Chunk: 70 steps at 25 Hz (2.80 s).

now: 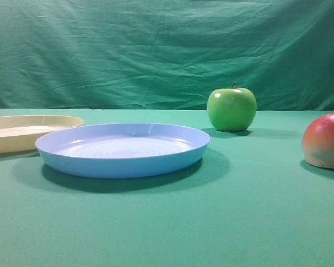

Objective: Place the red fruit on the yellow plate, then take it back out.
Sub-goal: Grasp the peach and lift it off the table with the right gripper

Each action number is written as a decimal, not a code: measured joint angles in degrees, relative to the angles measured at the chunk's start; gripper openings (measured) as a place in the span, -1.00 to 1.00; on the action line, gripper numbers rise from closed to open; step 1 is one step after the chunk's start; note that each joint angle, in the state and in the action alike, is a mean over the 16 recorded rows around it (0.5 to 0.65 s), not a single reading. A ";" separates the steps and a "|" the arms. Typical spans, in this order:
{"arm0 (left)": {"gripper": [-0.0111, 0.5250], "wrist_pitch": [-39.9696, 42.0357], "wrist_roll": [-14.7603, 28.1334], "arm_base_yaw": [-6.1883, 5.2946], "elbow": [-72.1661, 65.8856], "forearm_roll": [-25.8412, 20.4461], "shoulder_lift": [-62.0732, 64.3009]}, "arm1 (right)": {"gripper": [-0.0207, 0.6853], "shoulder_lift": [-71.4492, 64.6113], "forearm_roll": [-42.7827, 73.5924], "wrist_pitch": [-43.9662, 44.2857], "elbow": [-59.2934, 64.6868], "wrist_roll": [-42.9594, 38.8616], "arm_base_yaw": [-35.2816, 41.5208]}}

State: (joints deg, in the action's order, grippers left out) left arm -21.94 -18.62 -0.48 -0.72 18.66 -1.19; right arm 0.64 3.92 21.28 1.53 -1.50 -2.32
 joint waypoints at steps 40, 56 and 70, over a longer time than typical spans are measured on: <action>-0.96 0.00 0.00 0.00 0.00 0.00 0.00 | -0.94 0.00 -0.23 -19.62 0.00 0.14 0.00; -0.96 0.00 0.00 0.00 0.00 0.00 0.00 | -0.94 -10.85 -0.10 -17.36 -11.61 -4.71 -0.04; -0.96 0.00 0.00 0.00 0.00 0.00 0.00 | -0.94 -35.44 -4.21 11.41 -29.30 -1.31 -5.65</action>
State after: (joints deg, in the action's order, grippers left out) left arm -21.94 -18.62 -0.48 -0.72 18.66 -1.19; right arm -34.80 -0.29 32.69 -27.77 -2.82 -7.98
